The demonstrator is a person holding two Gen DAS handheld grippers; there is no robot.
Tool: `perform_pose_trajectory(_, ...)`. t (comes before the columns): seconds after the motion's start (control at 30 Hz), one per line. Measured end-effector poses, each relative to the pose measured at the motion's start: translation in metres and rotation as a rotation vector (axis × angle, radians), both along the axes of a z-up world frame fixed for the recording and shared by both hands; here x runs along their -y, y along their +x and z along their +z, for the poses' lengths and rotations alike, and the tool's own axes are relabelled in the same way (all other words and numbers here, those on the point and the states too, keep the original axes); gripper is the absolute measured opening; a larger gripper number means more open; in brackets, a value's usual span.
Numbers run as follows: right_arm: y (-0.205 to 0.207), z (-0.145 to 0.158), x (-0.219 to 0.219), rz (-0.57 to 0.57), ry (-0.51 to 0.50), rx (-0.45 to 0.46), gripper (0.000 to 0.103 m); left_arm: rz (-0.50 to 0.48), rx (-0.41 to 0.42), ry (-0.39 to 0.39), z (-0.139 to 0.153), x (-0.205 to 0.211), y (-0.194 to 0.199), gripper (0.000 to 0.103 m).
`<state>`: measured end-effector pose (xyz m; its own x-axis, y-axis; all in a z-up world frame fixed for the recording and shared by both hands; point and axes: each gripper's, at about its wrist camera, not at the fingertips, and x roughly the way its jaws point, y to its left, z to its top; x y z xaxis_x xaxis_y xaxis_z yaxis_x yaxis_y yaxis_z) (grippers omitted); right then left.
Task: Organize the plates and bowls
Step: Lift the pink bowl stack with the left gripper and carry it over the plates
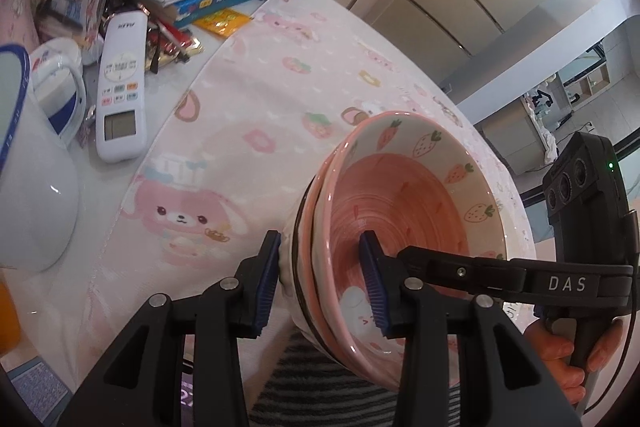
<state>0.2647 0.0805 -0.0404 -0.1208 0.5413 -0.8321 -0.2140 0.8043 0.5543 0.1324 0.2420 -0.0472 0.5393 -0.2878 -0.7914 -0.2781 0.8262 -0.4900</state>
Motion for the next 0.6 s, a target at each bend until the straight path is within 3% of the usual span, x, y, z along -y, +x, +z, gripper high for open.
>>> perform_pose_trajectory(0.6, 0.003, 0.059, 0.088, -0.084, 0.024, 0.074, 0.036, -0.117, 0.085, 0.057, 0.055, 0.077, 0.021, 0.038)
